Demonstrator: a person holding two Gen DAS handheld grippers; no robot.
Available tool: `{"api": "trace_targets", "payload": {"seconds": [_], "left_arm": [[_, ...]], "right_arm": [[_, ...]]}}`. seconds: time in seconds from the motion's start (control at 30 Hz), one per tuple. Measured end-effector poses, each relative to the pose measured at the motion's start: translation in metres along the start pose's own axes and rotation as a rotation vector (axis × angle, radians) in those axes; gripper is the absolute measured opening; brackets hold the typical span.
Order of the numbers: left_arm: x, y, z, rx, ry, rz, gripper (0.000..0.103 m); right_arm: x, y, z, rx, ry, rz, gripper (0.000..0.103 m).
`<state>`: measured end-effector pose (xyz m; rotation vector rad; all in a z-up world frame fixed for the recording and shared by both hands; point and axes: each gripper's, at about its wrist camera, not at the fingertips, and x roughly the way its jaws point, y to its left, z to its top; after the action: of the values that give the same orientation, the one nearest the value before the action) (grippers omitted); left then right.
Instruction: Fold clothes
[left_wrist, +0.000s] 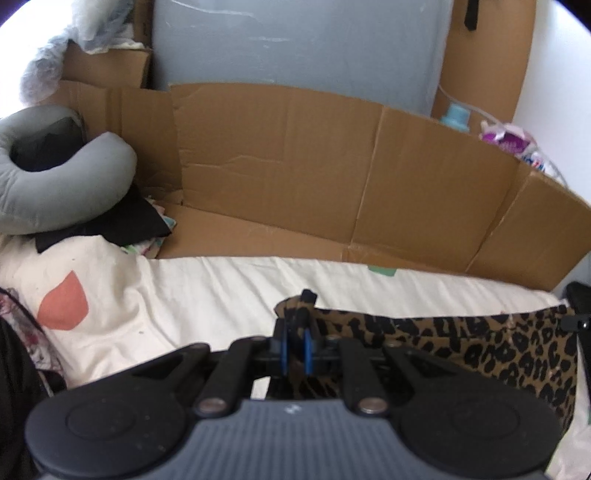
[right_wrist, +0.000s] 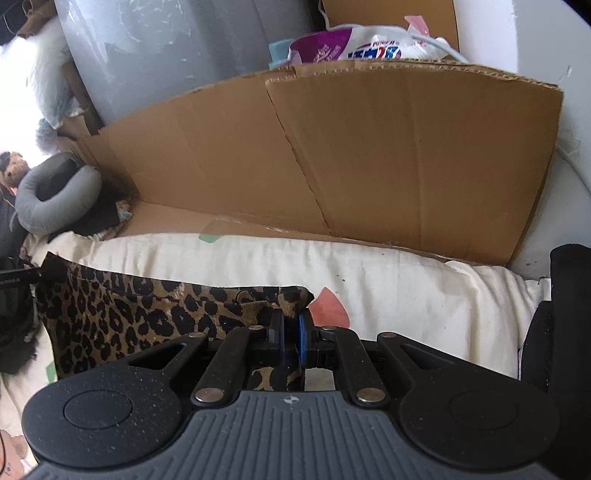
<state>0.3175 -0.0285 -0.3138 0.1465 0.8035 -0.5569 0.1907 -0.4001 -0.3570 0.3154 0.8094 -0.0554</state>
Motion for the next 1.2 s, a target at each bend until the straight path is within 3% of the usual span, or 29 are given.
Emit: {"api": "trace_targets", "payload": {"seconds": [0.2, 0.47, 0.7, 0.8, 0.83, 0.87, 0.9, 1.0, 1.2], "left_arm": [[0.021, -0.002, -0.002, 0.023, 0.028, -0.003, 0.009], [0.033, -0.001, 0.002, -0.006, 0.031, 0.01, 0.009], [0.066, 0.007, -0.011, -0.048, 0.116, 0.019, 0.01], [0.083, 0.007, -0.021, -0.04, 0.178, 0.041, 0.017], [0.088, 0.006, -0.024, -0.034, 0.197, 0.052, 0.026], [0.088, 0.007, -0.025, -0.025, 0.198, 0.067, 0.034], [0.083, 0.008, -0.025, -0.026, 0.187, 0.085, 0.036], [0.067, 0.011, -0.019, -0.037, 0.16, 0.114, 0.038], [0.047, -0.005, -0.004, -0.013, 0.087, 0.083, 0.038]], "right_arm": [[0.019, -0.01, -0.007, 0.035, 0.064, -0.026, 0.005], [0.027, -0.011, -0.004, 0.038, 0.077, -0.047, 0.005], [0.051, -0.012, -0.008, 0.017, 0.128, -0.056, 0.005], [0.066, -0.013, -0.012, 0.022, 0.157, -0.059, 0.008], [0.071, -0.015, -0.013, 0.034, 0.168, -0.054, 0.009], [0.073, -0.017, -0.014, 0.043, 0.171, -0.055, 0.014], [0.072, -0.018, -0.014, 0.047, 0.161, -0.062, 0.022], [0.059, -0.02, -0.01, 0.041, 0.125, -0.1, 0.034], [0.035, -0.008, -0.002, 0.016, 0.064, -0.072, 0.034]]}}
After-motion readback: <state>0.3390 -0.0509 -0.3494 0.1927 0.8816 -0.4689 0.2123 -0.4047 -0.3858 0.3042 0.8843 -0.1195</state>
